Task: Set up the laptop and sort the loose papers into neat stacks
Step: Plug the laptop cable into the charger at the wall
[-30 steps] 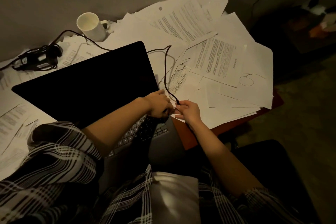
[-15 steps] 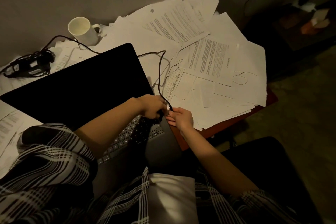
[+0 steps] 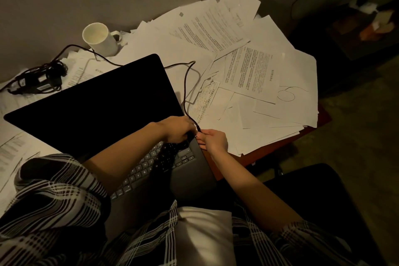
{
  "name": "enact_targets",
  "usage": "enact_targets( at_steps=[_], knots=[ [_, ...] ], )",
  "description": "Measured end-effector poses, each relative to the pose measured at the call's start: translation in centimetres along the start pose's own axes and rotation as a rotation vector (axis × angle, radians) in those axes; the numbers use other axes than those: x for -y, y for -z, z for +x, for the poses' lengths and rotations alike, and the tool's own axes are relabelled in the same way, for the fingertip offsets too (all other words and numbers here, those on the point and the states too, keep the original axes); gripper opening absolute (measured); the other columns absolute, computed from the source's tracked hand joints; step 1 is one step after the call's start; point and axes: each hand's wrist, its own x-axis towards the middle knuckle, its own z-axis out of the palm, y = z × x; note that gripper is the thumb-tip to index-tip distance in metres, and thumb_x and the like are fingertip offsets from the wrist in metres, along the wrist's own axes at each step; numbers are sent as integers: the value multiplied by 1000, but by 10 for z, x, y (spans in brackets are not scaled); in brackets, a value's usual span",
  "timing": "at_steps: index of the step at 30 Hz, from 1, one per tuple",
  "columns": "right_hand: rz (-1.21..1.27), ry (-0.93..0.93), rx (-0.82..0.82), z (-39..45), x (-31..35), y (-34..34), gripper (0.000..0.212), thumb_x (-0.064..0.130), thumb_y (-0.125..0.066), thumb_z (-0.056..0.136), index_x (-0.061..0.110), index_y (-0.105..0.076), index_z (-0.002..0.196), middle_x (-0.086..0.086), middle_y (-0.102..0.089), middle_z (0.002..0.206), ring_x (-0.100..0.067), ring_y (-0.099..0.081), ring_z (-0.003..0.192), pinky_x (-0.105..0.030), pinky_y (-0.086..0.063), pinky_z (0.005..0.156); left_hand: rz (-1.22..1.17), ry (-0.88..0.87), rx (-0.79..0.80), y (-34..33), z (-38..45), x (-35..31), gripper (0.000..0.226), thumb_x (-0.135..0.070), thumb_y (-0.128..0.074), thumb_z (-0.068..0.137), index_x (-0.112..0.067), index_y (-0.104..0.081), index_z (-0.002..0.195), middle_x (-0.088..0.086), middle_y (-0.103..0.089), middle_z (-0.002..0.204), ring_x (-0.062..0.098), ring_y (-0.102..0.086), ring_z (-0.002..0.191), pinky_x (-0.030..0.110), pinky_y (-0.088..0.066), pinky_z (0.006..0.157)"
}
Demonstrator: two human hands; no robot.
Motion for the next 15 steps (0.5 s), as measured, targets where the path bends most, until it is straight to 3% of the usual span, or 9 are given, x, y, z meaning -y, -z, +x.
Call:
enact_targets(
  at_steps=[3,8,11,15],
  knots=[
    [-93,40,-23,0,-1,0,32,14,-70,84,3,-66,114,-7,-71,89,-10,-67,72,-25,-57,72,10,29,-8,-3,0,-2,36,-21,-52,89,-20,-57,126,2,-55,123,17,-43,120,37,-42,98],
    [-133,69,-30,0,-5,-2,28,16,-71,84,5,-69,109,-7,-72,85,-12,-68,72,-29,-58,75,22,40,-34,-1,0,-2,35,-16,-47,89,-21,-61,121,-2,-60,123,17,-51,117,38,-47,92],
    [-390,197,-78,-5,-2,-3,22,30,-64,88,18,-73,106,0,-74,86,-17,-69,82,-36,-55,81,-13,72,-108,-5,-7,-2,37,-14,-47,90,-23,-60,123,-2,-59,127,16,-52,119,36,-46,95],
    [-683,338,-157,-16,4,-3,24,29,-58,93,24,-70,113,-2,-72,104,-23,-65,93,-25,-43,68,2,75,-186,-19,-24,-3,40,-16,-47,95,-22,-51,133,-2,-46,144,13,-37,135,31,-37,107]
  ],
)
